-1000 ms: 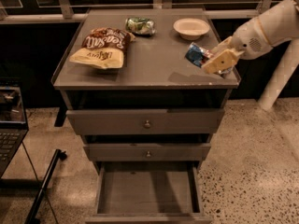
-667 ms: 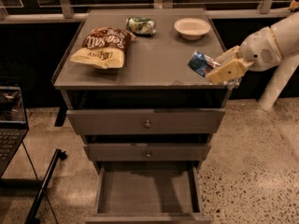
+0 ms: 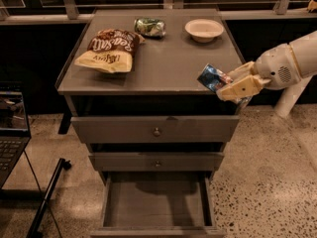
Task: Place redbull can into bottom drawer
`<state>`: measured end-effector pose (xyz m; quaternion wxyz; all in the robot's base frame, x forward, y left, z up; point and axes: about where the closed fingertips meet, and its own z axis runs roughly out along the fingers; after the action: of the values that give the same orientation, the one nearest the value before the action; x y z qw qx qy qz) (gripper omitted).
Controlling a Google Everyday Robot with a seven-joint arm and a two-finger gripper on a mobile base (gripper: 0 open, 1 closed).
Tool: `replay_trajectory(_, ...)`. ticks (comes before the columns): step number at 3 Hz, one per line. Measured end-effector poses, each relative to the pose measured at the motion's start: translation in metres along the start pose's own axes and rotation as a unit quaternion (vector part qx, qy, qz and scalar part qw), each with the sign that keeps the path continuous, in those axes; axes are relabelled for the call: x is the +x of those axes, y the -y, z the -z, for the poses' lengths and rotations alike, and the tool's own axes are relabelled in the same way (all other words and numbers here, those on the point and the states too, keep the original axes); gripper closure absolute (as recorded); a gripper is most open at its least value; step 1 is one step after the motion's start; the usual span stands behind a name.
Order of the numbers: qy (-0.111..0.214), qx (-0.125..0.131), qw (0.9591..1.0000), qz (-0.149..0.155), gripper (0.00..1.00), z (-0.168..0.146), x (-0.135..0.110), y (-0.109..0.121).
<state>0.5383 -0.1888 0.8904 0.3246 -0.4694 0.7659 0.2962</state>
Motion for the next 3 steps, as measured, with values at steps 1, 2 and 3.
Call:
replay_trajectory(1, 0.012, 0.0, 0.9999, 0.003, 1.0, -0.011, 0.019, -0.005)
replay_trajectory(2, 0.04, 0.021, 0.9988, -0.016, 1.0, -0.03, 0.067, -0.013)
replay_trajectory(3, 0.049, 0.053, 0.9962, -0.049, 1.0, -0.061, 0.133, -0.009)
